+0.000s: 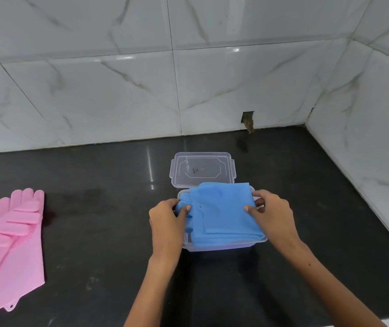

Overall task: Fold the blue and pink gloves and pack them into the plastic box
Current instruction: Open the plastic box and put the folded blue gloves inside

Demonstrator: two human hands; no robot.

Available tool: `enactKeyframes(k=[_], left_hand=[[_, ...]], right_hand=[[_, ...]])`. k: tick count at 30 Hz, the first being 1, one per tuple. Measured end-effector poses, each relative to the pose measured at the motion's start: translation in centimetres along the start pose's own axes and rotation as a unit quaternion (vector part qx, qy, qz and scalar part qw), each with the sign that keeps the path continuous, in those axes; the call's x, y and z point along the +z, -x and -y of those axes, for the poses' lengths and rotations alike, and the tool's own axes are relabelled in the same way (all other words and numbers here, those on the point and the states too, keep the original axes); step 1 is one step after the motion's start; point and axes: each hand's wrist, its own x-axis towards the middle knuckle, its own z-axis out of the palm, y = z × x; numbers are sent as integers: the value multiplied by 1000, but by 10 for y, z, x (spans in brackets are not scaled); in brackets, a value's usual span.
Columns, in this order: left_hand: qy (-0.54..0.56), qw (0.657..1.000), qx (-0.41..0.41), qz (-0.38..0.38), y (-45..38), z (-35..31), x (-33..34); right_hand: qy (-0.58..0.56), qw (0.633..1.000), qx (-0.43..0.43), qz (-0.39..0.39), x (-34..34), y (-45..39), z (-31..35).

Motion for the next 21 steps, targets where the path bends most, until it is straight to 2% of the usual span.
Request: enactKeyframes(k=[3,6,8,10,12,15,17,19,21], left_hand=[[-24,999,32,-8,2,0,0],[-38,998,45,-4,4,3,-1],[-66,996,59,23,2,6,-3],[-130,986,85,64,0,8,-7],[-224,957,159,93,-6,6,-14],[-314,872,318,197,-18,-2,-18],[-340,818,380,266,-25,-7,-18],[-347,793,405,295,-31,-8,-16],[-368,772,408,320,-32,-7,-13]], right_hand=[[-4,1000,-20,21,-2,-2,0],[-18,993,-36,115,-12,-6,-3],[-16,983,-46,176,-19,-9,-4],[20,977,-65,202,-22,-12,-5],[55,974,-80,203,-23,-12,-3],[148,966,-126,170,-21,-8,2],[227,940,-209,146,-20,-6,6],[275,894,-299,187,-19,-9,11],[295,862,-324,253,-18,-13,12]])
